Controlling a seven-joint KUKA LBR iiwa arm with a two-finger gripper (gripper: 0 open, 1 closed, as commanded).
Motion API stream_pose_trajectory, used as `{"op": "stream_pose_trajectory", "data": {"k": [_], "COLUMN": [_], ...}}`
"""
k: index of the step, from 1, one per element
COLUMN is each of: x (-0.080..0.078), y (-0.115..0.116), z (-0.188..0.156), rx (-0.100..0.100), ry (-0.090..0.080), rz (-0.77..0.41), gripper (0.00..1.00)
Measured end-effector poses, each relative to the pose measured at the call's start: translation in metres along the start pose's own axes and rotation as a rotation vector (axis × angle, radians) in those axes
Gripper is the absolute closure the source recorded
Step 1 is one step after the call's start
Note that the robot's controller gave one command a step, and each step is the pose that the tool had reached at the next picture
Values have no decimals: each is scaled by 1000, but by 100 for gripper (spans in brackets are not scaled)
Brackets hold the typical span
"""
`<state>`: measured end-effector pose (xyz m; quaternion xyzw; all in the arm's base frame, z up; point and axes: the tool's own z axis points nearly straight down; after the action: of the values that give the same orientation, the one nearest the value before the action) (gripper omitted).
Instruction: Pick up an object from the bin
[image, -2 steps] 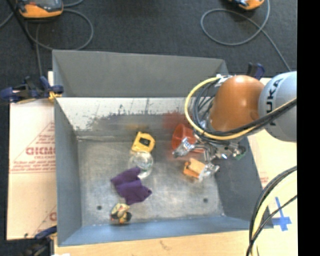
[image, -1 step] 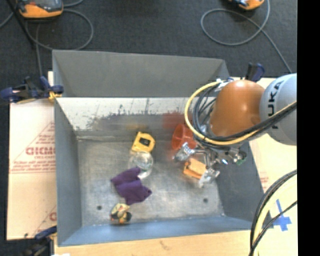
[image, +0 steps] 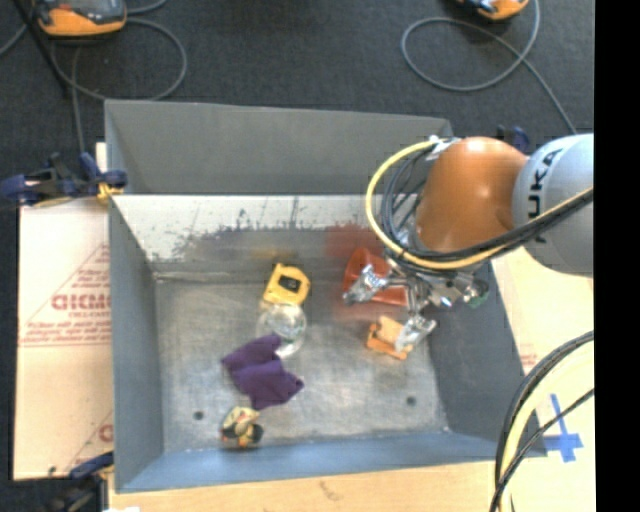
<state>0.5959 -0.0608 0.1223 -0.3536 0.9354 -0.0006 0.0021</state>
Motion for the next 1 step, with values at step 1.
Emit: {"op": "stream_pose_trajectory", "data": {"k": [1], "x": [4], "y": [-6], "z": [23], "rx": [-6], "ry": [8], "rz": [-2], "gripper": [0]}}
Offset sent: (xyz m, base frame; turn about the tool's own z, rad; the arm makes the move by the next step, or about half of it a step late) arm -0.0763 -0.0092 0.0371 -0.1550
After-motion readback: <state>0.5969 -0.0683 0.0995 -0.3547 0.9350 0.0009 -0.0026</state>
